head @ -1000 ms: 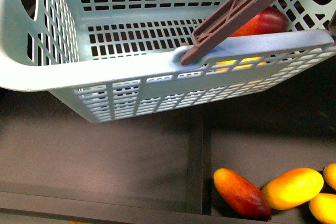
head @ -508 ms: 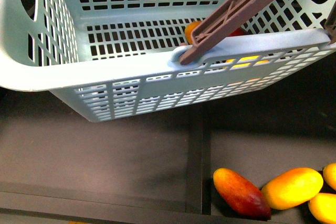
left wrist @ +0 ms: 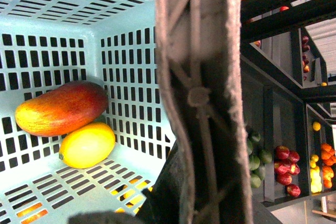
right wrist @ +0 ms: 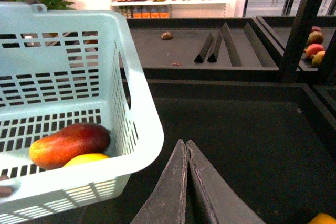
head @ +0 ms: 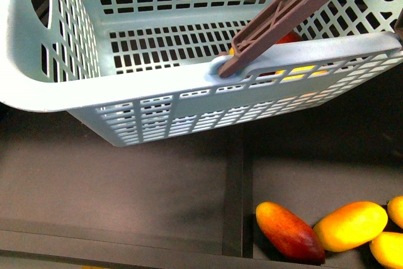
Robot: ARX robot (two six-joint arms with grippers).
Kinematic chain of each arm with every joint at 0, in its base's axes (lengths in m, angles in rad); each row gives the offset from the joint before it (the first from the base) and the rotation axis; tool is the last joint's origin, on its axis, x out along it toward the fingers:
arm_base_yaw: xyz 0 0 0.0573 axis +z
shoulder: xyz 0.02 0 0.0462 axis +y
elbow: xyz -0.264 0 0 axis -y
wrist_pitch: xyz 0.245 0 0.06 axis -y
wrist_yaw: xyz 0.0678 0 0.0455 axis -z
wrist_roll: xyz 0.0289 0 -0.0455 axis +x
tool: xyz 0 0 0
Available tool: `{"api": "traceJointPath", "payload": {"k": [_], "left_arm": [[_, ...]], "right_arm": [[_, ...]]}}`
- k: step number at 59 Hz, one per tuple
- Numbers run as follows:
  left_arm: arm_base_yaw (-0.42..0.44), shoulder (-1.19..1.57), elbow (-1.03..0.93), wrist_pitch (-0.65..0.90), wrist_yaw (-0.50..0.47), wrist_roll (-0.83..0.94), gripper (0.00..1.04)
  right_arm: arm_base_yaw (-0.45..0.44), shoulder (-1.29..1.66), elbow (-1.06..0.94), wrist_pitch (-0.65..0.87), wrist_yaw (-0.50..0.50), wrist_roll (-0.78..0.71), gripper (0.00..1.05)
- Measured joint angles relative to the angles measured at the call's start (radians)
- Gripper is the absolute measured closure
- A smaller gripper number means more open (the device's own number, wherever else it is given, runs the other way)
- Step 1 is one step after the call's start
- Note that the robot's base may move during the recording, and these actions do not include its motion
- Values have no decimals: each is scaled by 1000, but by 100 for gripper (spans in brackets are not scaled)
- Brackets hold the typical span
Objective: Pick lemon and mango into basket
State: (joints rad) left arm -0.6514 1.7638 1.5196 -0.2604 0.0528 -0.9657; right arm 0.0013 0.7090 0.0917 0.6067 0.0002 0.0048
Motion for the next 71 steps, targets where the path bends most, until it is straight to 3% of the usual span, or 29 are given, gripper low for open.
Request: {"api": "traceJointPath", "payload": {"k": [22,38,71], "left_arm": [[0,0,0,0,-1,0,100],[0,0,0,0,0,0,100],[0,0,0,0,-1,0,100]], "right_arm": [[0,-183,-74,-91,0,0,103],[0,-369,-74,-266,0,-1,103],[0,-557,-74,-456,0,-1,103]]}}
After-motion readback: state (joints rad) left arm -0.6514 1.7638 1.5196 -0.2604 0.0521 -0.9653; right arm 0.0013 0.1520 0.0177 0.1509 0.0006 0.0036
